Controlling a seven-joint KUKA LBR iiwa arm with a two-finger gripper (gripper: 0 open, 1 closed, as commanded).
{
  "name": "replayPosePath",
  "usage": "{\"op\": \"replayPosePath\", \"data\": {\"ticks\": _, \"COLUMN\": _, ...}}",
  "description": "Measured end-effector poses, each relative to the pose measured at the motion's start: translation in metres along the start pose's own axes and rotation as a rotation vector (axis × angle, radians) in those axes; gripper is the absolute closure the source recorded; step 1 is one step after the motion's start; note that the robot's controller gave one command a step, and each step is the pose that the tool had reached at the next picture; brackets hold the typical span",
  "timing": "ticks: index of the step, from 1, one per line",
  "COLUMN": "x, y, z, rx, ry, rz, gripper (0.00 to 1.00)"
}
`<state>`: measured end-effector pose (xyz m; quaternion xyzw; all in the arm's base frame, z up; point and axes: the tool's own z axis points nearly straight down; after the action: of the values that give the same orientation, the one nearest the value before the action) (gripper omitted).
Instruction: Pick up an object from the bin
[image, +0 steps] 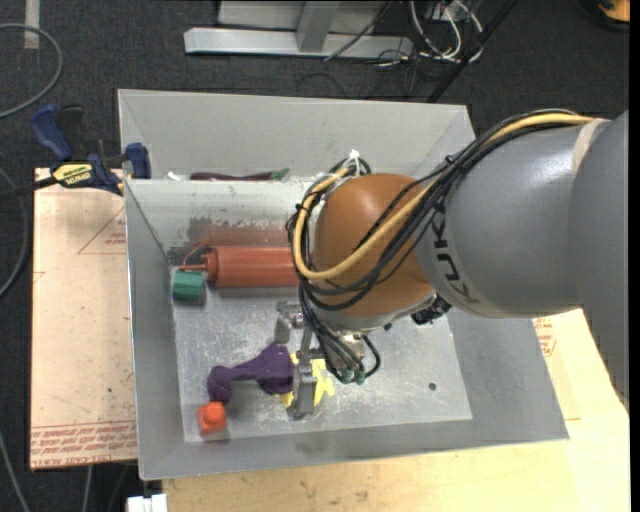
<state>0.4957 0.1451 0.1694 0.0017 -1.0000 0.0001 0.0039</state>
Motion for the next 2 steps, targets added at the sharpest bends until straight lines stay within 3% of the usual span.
{"op": "replayPosePath", "data": {"ticks": 1, "x": -0.002, "y": -0.001, "z": -0.004, "rx": -0.001, "ry": -0.007, "rz": 0.003, "gripper": 0.00}}
{"op": "replayPosePath", "data": {"ticks": 2, "x": -0.023, "y": -0.012, "z": 0.037, "rx": -0.004, "ry": -0.012, "rz": 0.053, "gripper": 0.00}}
